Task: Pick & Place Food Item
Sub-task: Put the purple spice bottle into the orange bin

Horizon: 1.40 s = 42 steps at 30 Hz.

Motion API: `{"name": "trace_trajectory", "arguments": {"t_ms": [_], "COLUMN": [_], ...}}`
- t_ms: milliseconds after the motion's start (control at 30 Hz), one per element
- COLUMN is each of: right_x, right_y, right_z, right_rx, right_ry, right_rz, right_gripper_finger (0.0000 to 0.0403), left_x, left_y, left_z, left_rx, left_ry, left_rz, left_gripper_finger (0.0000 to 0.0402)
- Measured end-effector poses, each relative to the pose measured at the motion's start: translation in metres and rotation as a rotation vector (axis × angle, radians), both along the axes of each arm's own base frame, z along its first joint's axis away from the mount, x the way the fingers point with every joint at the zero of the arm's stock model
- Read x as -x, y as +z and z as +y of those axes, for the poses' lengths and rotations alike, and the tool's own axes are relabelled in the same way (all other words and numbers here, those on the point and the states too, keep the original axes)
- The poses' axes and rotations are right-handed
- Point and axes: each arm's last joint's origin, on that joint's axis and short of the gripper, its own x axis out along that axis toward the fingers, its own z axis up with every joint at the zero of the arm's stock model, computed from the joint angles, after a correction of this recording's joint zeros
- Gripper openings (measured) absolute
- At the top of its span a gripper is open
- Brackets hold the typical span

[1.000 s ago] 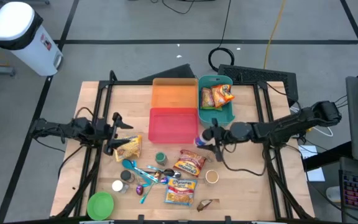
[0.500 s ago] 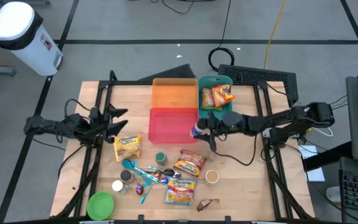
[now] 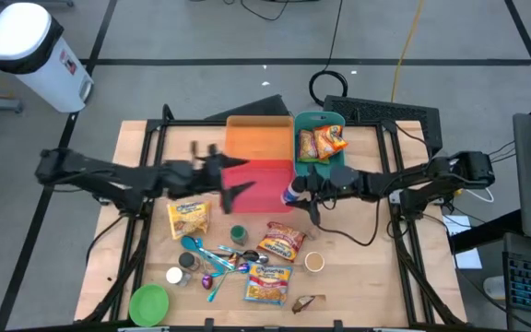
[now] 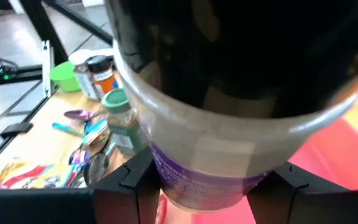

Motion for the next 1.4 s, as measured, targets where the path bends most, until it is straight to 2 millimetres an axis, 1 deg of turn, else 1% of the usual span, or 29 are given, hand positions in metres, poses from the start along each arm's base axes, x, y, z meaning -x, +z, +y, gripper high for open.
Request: {"name": "trace_trajectory", "arguments": {"t_ms": [33, 133, 200, 267, 400, 500, 700, 933, 1033, 1167, 1267, 1333, 1400], "right_x": [0.0, 0.0, 0.0, 0.0, 0.0, 0.0, 0.001, 0.001, 0.001, 0.001, 0.001, 0.001, 0.001], "right_y": [0.0, -0.002, -0.003, -0.002, -0.003, -0.002, -0.005, -0.004, -0.004, -0.004, -0.002, -0.002, -0.002], "right_z": [0.001, 0.006, 0.009, 0.01, 0.011, 0.011, 0.01, 0.01, 0.011, 0.011, 0.012, 0.013, 0.016], "right_rx": [0.001, 0.021, 0.051, 0.064, 0.064, 0.064, 0.063, 0.056, 0.055, 0.057, 0.058, 0.062, 0.066], "right_ry": [0.002, 0.001, 0.0, 0.006, 0.008, 0.008, 0.006, 0.003, 0.009, 0.01, 0.013, 0.017, 0.025], "right_rz": [0.004, 0.022, 0.026, 0.023, 0.026, 0.022, 0.04, 0.037, 0.034, 0.032, 0.02, 0.02, 0.019], "right_gripper_finger": [0.0174, 0.0174, 0.0174, 0.0174, 0.0174, 0.0174, 0.0174, 0.0174, 0.0174, 0.0174, 0.0174, 0.0174, 0.0174], "left_x": [-0.012, -0.049, -0.068, -0.086, -0.109, -0.119, -0.129, -0.13, -0.128, -0.124, -0.117, -0.112, -0.107], "left_y": [0.001, -0.006, -0.01, -0.009, -0.013, -0.017, -0.031, -0.032, -0.03, -0.025, -0.018, -0.011, 0.0], "left_z": [-0.001, -0.002, -0.003, -0.004, -0.007, -0.008, -0.002, 0.004, 0.004, 0.004, 0.008, 0.013, 0.02], "left_rx": [-0.008, -0.061, -0.069, -0.056, -0.015, 0.004, 0.074, 0.102, 0.081, 0.108, 0.116, 0.119, 0.155], "left_ry": [0.002, -0.005, -0.048, -0.107, -0.219, -0.266, -0.273, -0.254, -0.258, -0.249, -0.204, -0.183, -0.203], "left_rz": [0.015, 0.091, 0.119, 0.112, 0.123, 0.132, 0.147, 0.141, 0.151, 0.143, 0.147, 0.138, 0.181], "left_gripper_finger": [0.0313, 0.0327, 0.0332, 0.0332, 0.0326, 0.0321, 0.0315, 0.0314, 0.0313, 0.0316, 0.0314, 0.0313, 0.0314]}}
